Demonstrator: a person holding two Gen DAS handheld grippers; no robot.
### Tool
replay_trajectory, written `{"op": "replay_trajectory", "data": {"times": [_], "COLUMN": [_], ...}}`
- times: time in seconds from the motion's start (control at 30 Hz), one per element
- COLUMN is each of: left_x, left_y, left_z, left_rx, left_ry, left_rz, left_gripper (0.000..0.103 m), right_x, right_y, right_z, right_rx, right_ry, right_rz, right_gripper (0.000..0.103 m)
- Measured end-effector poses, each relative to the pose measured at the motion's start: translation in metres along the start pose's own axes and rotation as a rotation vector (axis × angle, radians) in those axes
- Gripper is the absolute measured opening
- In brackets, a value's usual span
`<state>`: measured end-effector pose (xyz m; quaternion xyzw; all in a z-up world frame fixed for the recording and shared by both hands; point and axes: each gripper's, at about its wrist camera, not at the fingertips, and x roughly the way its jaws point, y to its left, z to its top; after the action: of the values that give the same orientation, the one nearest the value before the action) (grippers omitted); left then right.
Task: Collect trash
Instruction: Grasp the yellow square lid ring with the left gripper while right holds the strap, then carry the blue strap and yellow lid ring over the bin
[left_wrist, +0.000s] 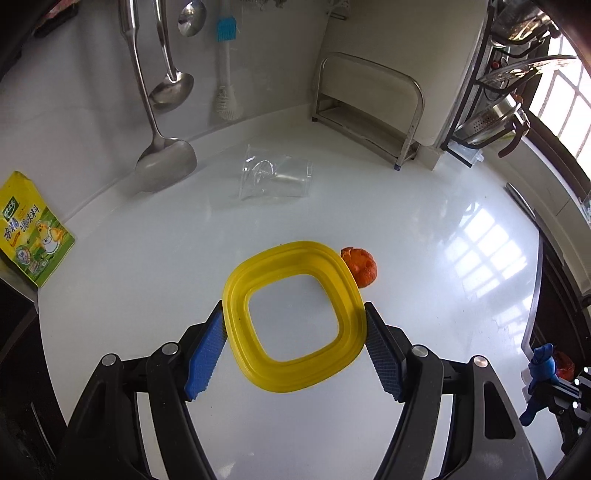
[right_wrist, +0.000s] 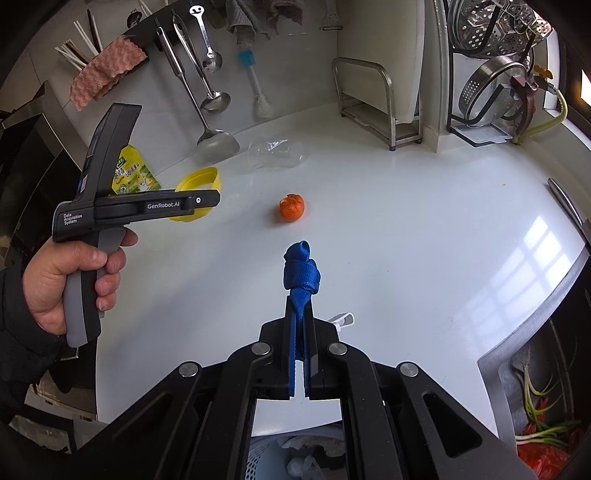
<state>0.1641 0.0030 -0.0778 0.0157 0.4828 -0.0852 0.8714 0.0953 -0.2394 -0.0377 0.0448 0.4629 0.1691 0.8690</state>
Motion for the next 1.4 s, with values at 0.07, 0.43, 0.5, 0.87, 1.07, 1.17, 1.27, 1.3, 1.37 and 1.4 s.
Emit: {"op": "replay_trajectory", "data": {"times": [0.07,0.43,0.5,0.87,1.07,1.17,1.27,1.3,1.37,1.4], "left_x": [-0.009,-0.049,-0.055,-0.083,-0.097,-0.099,-0.101,-0.101,-0.098,-0.097], "left_y": [-0.001,-0.006,-0.009,-0.058,-0.093,-0.105,-0.116,-0.119,-0.125,-0.127], "left_z": [-0.013,-0.077,-0.088,-0.138,-0.164,-0.174,-0.184,-0.187,-0.192,-0.195], "left_rx": [-0.002,-0.027,-0.023,0.099,0.184,0.211,0.231,0.238,0.252,0.257], "left_ry": [0.003,0.023,0.028,0.058,0.074,0.085,0.096,0.101,0.113,0.119], "left_rz": [-0.005,-0.028,-0.035,-0.098,-0.142,-0.158,-0.173,-0.175,-0.179,-0.18], "left_gripper": [0.069,0.069,0.069,0.069,0.069,0.069,0.069,0.069,0.069,0.069], "right_x": [-0.003,-0.025,-0.029,-0.054,-0.065,-0.072,-0.078,-0.08,-0.083,-0.083], "right_y": [0.003,0.015,0.016,0.019,0.019,0.015,0.009,0.008,0.003,0.001], "right_z": [-0.004,-0.045,-0.054,-0.096,-0.118,-0.131,-0.144,-0.15,-0.16,-0.165], "right_rx": [-0.003,-0.006,-0.003,0.004,0.004,0.016,0.038,0.045,0.058,0.065], "right_ry": [0.003,0.022,0.026,0.043,0.057,0.062,0.071,0.074,0.084,0.09], "right_rz": [0.007,0.017,0.016,0.02,0.015,0.009,0.007,0.005,0.002,0.0], "right_gripper": [0.003,0.003,0.003,0.003,0.003,0.003,0.003,0.003,0.003,0.003]}}
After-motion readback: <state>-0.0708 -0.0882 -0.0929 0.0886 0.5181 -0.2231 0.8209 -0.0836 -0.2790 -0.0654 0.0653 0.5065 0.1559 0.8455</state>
